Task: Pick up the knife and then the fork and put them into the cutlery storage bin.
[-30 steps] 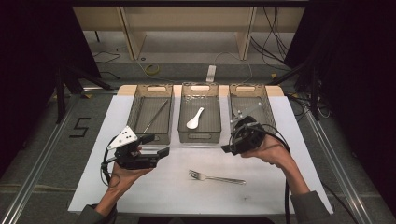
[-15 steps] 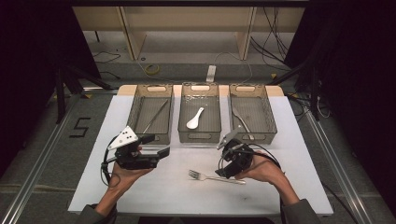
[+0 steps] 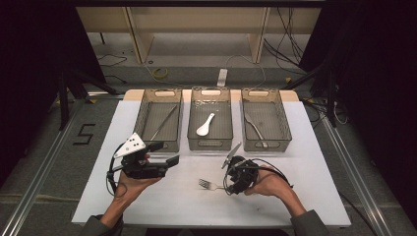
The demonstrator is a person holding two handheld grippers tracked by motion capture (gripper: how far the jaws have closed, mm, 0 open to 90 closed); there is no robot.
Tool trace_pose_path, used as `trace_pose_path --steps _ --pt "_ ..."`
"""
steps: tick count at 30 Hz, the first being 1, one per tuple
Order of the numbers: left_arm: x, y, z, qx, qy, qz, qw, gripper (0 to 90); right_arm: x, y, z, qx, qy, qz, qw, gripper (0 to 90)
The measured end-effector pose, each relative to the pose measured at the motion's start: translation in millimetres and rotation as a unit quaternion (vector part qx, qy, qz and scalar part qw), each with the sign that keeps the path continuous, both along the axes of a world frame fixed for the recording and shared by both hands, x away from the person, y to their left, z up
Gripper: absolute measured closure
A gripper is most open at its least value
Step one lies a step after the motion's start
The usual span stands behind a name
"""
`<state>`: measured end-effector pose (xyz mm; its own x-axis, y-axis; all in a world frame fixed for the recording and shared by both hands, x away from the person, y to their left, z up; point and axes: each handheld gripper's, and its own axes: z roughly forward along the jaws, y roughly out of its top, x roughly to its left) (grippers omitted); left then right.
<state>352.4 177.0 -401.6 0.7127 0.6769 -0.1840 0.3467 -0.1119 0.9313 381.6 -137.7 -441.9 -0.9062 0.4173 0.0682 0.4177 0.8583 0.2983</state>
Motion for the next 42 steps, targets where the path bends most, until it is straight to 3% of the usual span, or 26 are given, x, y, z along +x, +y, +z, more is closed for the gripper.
trace_pose_path --steps 11,20,37,42 --pt "-0.6 0.0 0.5 0.000 -0.003 0.001 1.0000 17.6 0.5 3.5 -8.3 -0.023 0.006 0.007 0.9997 69.3" --pt "-0.6 0.2 0.4 -0.001 -0.003 0.001 1.0000 17.6 1.2 4.0 -15.0 -0.035 0.008 0.009 0.9993 73.2" --pt "-0.6 0.1 0.5 0.000 -0.003 0.001 1.0000 17.6 -5.2 9.3 -15.5 -0.052 -0.021 0.024 0.9982 78.5" --pt "-0.6 0.1 0.3 0.000 -0.002 0.002 1.0000 17.6 -5.2 9.5 -15.5 -0.052 -0.019 0.026 0.9981 80.7"
